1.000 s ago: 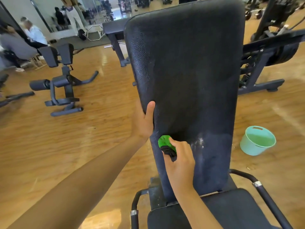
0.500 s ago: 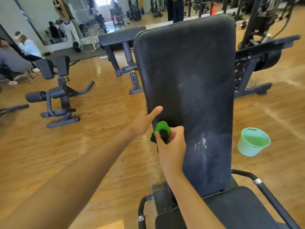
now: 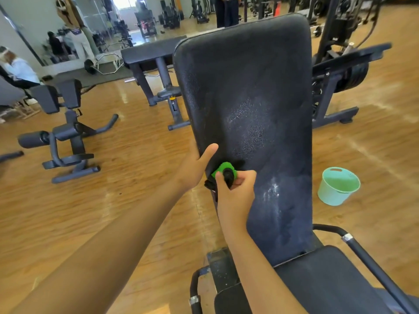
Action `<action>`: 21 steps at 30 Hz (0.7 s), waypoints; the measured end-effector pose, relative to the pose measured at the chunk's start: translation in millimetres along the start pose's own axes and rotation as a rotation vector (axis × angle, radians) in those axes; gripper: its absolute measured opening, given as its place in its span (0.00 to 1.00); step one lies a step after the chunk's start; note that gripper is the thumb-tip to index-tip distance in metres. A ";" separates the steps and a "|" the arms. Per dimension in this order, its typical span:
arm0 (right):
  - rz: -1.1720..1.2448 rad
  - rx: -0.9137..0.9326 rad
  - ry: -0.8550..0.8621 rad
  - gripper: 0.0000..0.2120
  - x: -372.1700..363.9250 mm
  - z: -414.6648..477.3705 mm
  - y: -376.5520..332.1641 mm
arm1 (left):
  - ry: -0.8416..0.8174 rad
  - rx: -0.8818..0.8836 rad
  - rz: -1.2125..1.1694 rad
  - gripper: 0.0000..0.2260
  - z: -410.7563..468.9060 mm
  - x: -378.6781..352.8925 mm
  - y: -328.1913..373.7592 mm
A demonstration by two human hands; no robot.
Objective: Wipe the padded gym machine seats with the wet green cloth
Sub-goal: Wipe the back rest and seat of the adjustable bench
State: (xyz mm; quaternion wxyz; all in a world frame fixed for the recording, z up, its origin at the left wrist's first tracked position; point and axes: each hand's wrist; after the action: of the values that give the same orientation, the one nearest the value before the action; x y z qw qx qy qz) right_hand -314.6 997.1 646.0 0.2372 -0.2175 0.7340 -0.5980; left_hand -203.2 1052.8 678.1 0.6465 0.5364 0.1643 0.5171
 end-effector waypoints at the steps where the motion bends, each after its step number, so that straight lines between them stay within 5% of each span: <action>1: -0.025 0.017 -0.014 0.13 0.1 -0.1 -0.6 | 0.008 -0.009 0.010 0.43 -0.3 -1.2 -0.6; 7: -0.174 -0.041 -0.090 0.16 12.9 -21.4 57.6 | 0.063 0.002 0.017 0.43 0.2 -4.0 -11.3; 17: -0.187 -0.207 0.057 0.14 59.8 -9.7 99.3 | 0.517 0.047 -0.055 0.04 -10.6 -52.6 -2.0; 21: -0.130 -0.217 0.084 0.12 63.4 -5.9 97.7 | 0.623 0.050 0.068 0.03 -7.4 -62.9 -1.7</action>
State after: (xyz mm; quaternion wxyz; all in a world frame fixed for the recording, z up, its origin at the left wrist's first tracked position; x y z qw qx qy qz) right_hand -371.9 981.9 545.5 0.1423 -0.2638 0.7881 -0.5376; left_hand -233.9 1003.7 652.4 0.5341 0.3730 0.3489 0.6737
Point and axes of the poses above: each hand's wrist, its own z-axis towards the middle knuckle, its own x-axis out of the back of the hand, y = z × x, and after that the axes turned 14 degrees about -x, right-handed
